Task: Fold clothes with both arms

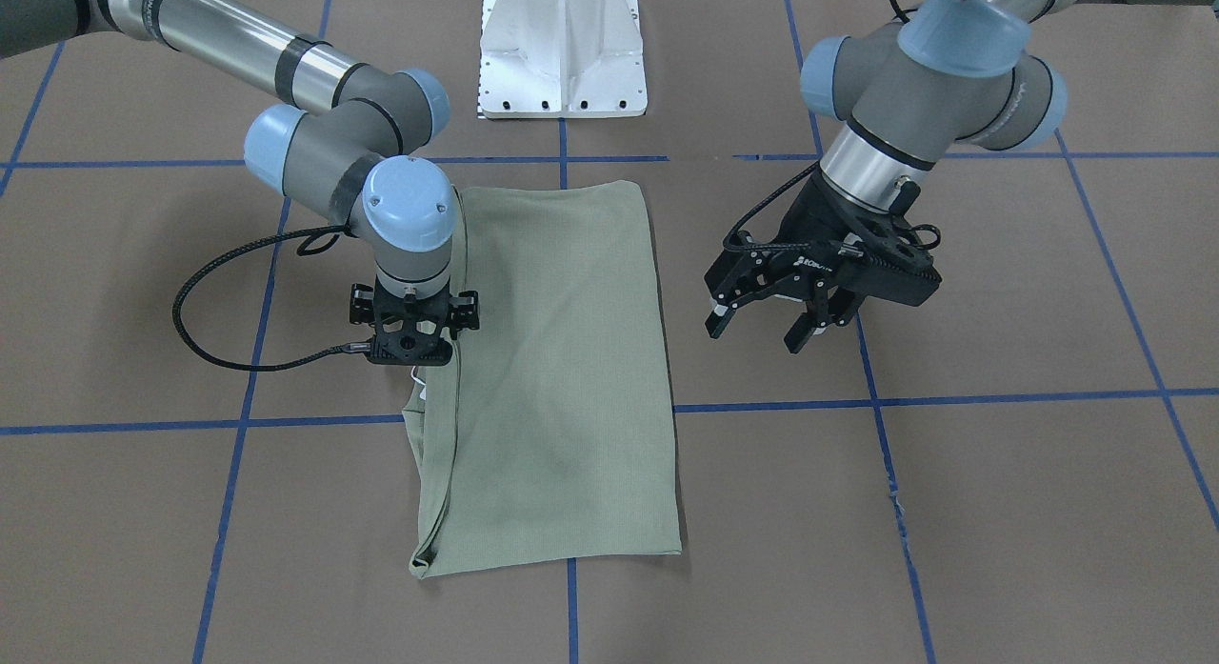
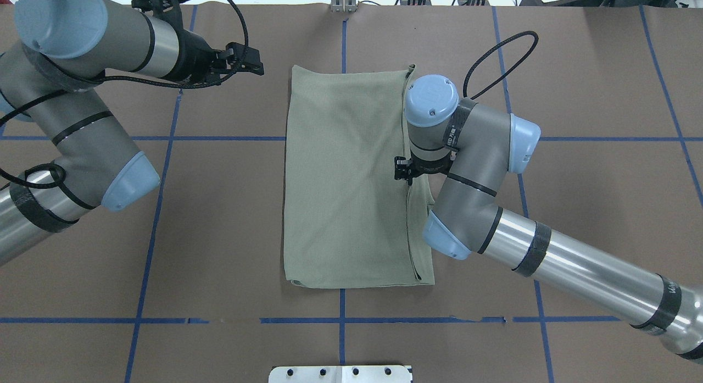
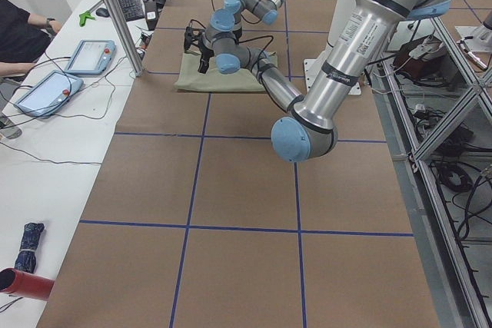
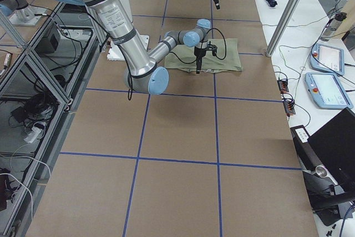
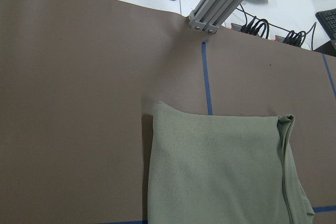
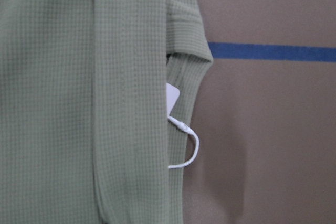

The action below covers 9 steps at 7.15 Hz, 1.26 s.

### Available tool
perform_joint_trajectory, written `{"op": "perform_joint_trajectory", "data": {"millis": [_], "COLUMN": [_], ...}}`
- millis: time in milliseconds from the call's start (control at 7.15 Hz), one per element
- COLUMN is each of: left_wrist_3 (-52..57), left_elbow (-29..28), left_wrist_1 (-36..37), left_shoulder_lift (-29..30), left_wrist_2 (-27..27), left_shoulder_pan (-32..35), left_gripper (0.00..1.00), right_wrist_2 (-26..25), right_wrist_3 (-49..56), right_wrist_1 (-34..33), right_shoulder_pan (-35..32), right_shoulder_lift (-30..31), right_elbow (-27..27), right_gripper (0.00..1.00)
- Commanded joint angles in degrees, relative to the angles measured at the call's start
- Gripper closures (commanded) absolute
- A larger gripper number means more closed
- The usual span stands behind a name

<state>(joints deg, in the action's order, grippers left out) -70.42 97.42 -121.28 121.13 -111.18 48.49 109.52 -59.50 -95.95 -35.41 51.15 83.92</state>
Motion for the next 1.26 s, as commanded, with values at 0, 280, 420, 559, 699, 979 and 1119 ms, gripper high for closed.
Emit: {"op": "perform_joint_trajectory", "data": {"millis": [0,280,420,559,699,979,1119], "left_wrist_3": [-0.1,-0.2,-0.2,-0.2,-0.3,-0.3,-0.2], "left_elbow": [0.1,0.2,0.1,0.1,0.1,-0.1,-0.1], "left_wrist_1": [0.0,0.1,0.1,0.1,0.1,-0.1,-0.1], "left_shoulder_lift": [0.1,0.1,0.1,0.1,0.1,0.1,0.0], "left_wrist_2": [0.0,0.0,0.0,0.0,0.0,0.0,0.0], "left_shoulder_pan": [-0.1,-0.2,-0.2,-0.2,-0.4,-0.8,-0.8], "left_gripper": [0.00,0.00,0.00,0.00,0.00,0.00,0.00], "right_wrist_2": [0.1,0.1,0.1,0.0,0.0,-0.1,0.0], "right_wrist_3": [0.1,0.1,0.1,0.1,0.1,0.1,0.1], "right_wrist_1": [-1.8,-3.2,-4.5,-5.0,-5.1,-5.1,-5.0], "right_shoulder_pan": [-0.9,-1.7,-1.9,-2.1,-2.6,-2.7,-2.8], "right_shoulder_lift": [0.2,2.2,3.8,5.1,5.6,5.1,4.8], "right_elbow": [0.4,2.4,4.7,5.9,5.9,6.2,7.4], "right_gripper": [0.00,0.00,0.00,0.00,0.00,0.00,0.00]}}
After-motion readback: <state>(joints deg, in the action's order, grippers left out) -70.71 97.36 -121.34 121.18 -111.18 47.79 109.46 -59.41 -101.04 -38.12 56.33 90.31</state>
